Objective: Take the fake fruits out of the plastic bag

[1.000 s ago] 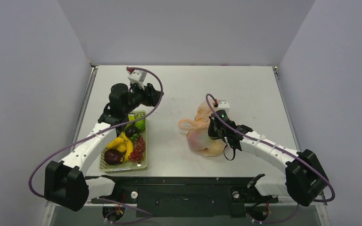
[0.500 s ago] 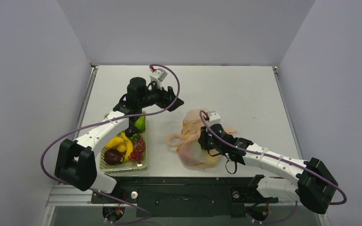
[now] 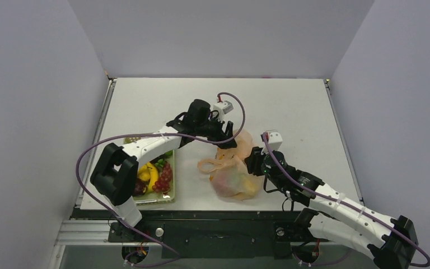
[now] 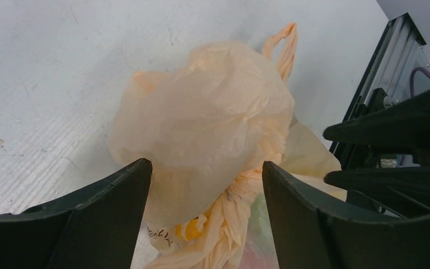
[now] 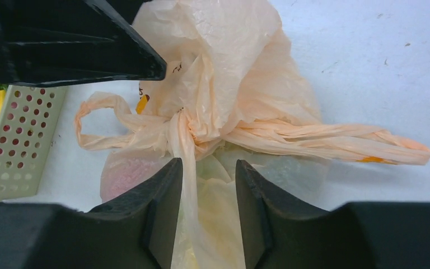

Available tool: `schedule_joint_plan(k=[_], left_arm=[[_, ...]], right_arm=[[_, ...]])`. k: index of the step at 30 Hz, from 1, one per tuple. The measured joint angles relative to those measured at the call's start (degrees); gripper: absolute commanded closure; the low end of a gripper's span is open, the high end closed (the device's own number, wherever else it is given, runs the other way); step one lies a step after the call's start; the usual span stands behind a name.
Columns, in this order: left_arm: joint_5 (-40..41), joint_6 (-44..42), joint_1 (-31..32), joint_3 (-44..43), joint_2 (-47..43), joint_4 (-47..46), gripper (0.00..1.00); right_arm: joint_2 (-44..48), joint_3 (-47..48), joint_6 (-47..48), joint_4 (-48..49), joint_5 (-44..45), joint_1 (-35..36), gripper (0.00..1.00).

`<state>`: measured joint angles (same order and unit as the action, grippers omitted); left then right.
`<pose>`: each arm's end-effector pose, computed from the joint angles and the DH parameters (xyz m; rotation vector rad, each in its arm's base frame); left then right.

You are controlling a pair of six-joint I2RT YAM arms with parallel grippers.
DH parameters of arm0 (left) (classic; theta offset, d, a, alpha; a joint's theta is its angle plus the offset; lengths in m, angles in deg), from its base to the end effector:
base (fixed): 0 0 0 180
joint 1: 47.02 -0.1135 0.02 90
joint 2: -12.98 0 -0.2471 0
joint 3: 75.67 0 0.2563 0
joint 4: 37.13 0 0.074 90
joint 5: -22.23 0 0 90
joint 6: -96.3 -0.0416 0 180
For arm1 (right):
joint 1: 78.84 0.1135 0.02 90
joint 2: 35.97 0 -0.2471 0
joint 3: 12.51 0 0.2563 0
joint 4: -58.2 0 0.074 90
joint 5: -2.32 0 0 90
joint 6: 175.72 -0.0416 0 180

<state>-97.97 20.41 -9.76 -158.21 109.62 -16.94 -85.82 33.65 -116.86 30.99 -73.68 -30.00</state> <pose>0.2961 -0.2516 0.2346 0.7686 2.1478 -1.0664 0.1488 0.1549 0.2271 -0.1822 2.1389 0.5788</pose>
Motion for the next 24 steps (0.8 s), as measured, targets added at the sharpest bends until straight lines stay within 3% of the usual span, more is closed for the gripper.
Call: schedule_joint_plan(k=[1, 3, 9, 12, 24], left_arm=[[0.66, -0.26, 0.52, -0.72, 0.76, 1.01, 0.51], [2.51, -1.09, 1.49, -2.71, 2.56, 2.97, 0.69], [5.55, -2.64, 3.69, -8.07, 7.1, 7.54, 0.94], [6.14, -2.86, 4.28, -8.22, 7.37, 8.94, 1.0], [6.23, -2.69, 4.31, -8.22, 7.34, 9.84, 1.0]], right_arm=[[0.85, -0.02, -0.22, -0.33, 0.39, 0.0, 0.76], [2.1, -0.33, -0.74, -0.46, 0.81, 0.0, 0.81], [0.24, -4.07, -3.1, 2.75, 0.76, 0.68, 0.79], [-2.73, -4.07, -3.21, 3.78, 1.22, 1.68, 0.78], [-8.87, 1.44, -0.57, 3.28, 7.15, 5.97, 0.71]])
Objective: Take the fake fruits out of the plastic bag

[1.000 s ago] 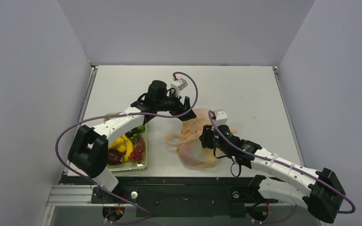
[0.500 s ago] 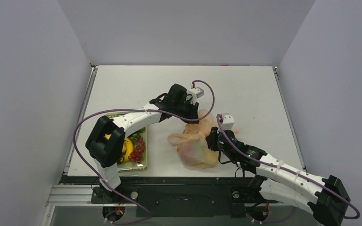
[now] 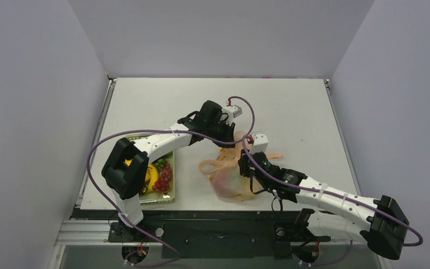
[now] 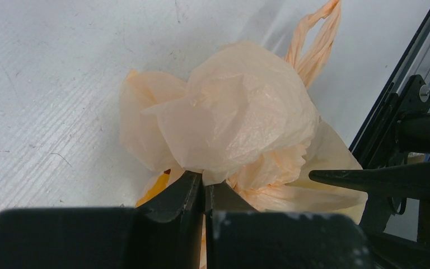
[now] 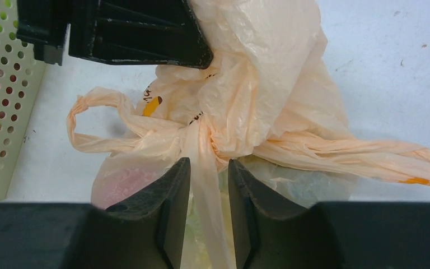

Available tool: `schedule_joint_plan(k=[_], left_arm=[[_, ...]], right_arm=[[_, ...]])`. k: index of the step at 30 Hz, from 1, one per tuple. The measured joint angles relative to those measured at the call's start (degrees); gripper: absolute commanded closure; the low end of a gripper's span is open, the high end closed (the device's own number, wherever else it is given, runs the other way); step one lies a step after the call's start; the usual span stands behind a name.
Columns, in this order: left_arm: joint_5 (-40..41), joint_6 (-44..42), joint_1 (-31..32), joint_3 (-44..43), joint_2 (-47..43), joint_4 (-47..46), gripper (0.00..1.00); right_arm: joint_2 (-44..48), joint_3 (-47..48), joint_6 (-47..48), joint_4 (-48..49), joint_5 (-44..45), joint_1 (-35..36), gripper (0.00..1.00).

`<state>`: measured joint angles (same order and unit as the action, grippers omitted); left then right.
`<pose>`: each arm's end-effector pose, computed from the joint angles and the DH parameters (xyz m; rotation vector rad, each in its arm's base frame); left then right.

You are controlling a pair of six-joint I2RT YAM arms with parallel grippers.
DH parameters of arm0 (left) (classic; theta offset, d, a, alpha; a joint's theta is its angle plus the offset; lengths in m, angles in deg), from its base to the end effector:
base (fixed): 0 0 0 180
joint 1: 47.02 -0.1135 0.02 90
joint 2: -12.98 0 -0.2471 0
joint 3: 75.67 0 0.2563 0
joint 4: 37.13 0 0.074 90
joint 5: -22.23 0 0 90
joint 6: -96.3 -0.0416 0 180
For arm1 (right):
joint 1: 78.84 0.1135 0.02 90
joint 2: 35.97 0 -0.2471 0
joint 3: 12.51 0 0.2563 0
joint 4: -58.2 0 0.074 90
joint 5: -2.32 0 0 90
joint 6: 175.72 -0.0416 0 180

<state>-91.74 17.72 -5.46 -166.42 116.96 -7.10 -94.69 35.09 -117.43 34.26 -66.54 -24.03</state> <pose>0.2961 -0.2851 0.2179 0.8469 2.2880 -0.9299 0.1480 0.1838 0.2105 -0.2277 2.1628 0.4771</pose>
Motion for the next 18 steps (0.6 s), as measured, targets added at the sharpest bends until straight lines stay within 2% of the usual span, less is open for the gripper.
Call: schedule_joint_plan(k=[8, 15, 18], left_arm=[[0.2, 0.22, -0.04, 0.0, -0.17, 0.04, 1.0], [0.2, 0.28, -0.48, 0.0, -0.76, 0.07, 1.0], [0.17, 0.74, -1.22, 0.0, -0.94, 0.07, 1.0]], right_arm=[[-3.89, 2.19, 2.4, 0.48, 0.26, 0.09, 0.71], [-7.98, 2.34, 2.67, 0.9, 0.9, 2.47, 0.85], [-8.28, 2.29, 2.49, 0.92, 2.25, 5.42, 1.0]])
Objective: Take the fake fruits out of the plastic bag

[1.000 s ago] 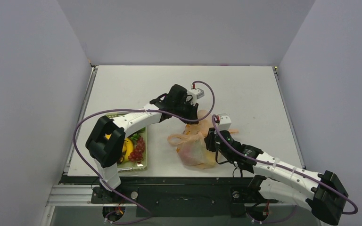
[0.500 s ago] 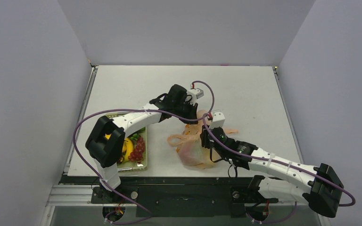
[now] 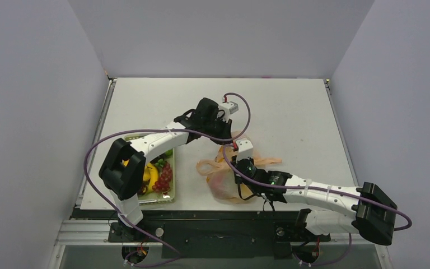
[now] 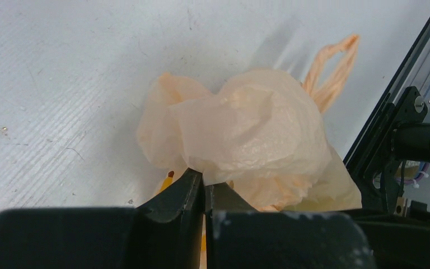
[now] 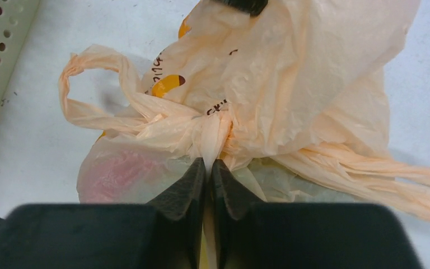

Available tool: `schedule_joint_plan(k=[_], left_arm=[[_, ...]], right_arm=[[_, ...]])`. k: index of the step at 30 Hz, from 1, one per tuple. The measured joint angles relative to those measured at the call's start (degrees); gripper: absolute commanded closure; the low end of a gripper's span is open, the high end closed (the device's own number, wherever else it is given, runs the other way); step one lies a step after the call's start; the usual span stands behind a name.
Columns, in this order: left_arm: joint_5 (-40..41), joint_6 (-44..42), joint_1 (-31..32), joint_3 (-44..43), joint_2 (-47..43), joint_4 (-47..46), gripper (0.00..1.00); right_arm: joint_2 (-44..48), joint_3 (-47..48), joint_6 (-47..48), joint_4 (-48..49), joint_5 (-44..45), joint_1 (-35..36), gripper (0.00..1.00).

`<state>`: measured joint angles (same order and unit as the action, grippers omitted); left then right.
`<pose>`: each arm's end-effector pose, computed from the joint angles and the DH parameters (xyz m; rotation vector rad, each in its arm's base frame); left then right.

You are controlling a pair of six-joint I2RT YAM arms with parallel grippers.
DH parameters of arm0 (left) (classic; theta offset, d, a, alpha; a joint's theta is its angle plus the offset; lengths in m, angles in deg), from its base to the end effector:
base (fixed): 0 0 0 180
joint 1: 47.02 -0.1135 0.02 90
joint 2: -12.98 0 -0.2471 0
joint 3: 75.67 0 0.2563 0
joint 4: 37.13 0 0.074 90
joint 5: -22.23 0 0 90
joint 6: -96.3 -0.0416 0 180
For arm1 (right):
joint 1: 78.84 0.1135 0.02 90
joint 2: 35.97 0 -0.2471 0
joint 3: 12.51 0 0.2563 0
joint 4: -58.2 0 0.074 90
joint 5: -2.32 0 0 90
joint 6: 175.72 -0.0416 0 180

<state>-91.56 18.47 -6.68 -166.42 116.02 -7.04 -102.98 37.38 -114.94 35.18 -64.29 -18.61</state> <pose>0.3009 -0.2775 0.2241 0.8043 2.2845 -0.9263 0.1405 0.2124 0.1932 -0.3882 2.1994 0.4002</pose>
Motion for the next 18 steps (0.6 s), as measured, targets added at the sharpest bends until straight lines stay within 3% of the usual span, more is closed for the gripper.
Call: schedule_joint_plan(k=[8, 16, 18], left_arm=[[1.36, 1.81, -4.5, 0.02, -0.85, 0.11, 1.0], [1.44, 2.16, -6.4, 0.02, -0.76, 1.49, 1.0], [1.4, 2.14, -6.38, -0.35, -0.2, 2.01, 0.92]], right_arm=[[1.29, -4.72, -3.1, 2.6, 5.11, 8.15, 1.0], [10.93, -12.07, -5.92, 5.16, 6.56, 9.62, 1.0], [12.35, -12.39, -6.1, 5.09, 6.93, 9.62, 1.0]])
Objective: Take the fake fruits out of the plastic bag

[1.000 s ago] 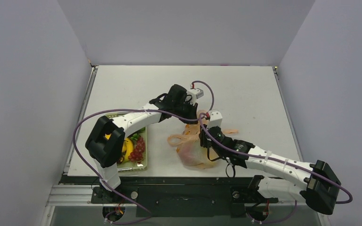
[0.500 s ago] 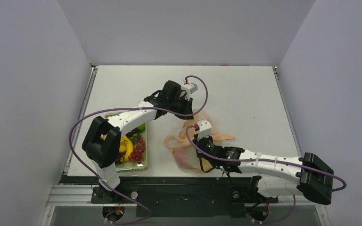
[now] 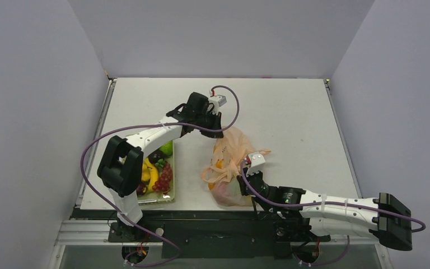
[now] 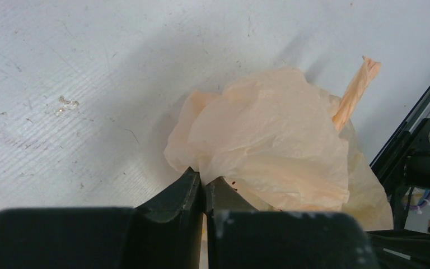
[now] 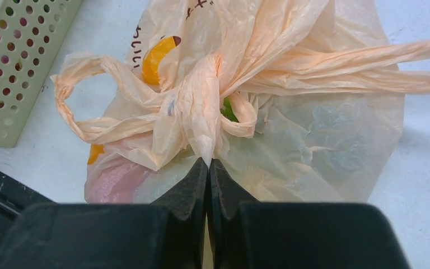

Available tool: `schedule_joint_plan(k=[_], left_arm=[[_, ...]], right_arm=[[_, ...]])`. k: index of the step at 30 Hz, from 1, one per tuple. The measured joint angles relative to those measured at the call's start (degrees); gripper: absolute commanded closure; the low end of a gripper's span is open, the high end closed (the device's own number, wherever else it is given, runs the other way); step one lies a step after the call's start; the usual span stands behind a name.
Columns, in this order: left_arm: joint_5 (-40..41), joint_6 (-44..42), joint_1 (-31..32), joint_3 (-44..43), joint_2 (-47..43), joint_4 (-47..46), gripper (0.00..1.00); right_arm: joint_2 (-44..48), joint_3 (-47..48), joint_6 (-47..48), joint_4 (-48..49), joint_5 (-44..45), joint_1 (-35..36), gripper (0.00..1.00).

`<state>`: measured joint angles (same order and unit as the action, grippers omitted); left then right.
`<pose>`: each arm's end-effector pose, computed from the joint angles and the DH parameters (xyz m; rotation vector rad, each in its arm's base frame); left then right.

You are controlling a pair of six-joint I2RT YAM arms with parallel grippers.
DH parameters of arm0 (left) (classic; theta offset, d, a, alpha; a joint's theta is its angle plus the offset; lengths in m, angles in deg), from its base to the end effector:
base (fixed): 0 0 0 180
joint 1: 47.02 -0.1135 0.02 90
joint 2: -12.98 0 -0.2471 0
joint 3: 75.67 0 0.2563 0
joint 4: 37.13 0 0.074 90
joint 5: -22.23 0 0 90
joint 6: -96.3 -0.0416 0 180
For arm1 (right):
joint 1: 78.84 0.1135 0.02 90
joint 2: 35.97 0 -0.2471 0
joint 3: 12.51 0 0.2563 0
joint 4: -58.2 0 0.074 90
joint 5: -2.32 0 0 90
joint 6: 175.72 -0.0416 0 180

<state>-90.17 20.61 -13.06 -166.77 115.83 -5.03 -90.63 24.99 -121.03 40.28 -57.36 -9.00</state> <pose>0.3287 -0.2405 0.2243 0.6147 2.3521 -0.8597 0.0927 0.1917 0.1763 -0.3430 2.1062 0.5241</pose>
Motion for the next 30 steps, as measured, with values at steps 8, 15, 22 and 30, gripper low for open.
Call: schedule_joint_plan(k=[8, 15, 22, 30], left_arm=[[1.86, -3.45, 0.26, -1.46, 1.79, 1.81, 0.41], [4.96, -6.34, 0.98, -1.42, 1.57, 3.17, 0.32], [8.74, -2.73, 1.29, -3.63, -2.51, 13.11, 0.28], [8.55, 9.51, 2.1, 10.23, -22.95, 10.73, 0.32]], right_arm=[[1.64, 0.09, -0.57, -1.44, 2.78, -0.04, 1.0], [-4.02, 5.88, -1.42, -5.6, 1.05, -9.68, 1.0], [-8.74, 17.14, -0.55, -13.73, -7.96, -20.72, 1.0], [-6.34, 13.51, -3.28, -10.01, -12.81, -20.5, 1.0]])
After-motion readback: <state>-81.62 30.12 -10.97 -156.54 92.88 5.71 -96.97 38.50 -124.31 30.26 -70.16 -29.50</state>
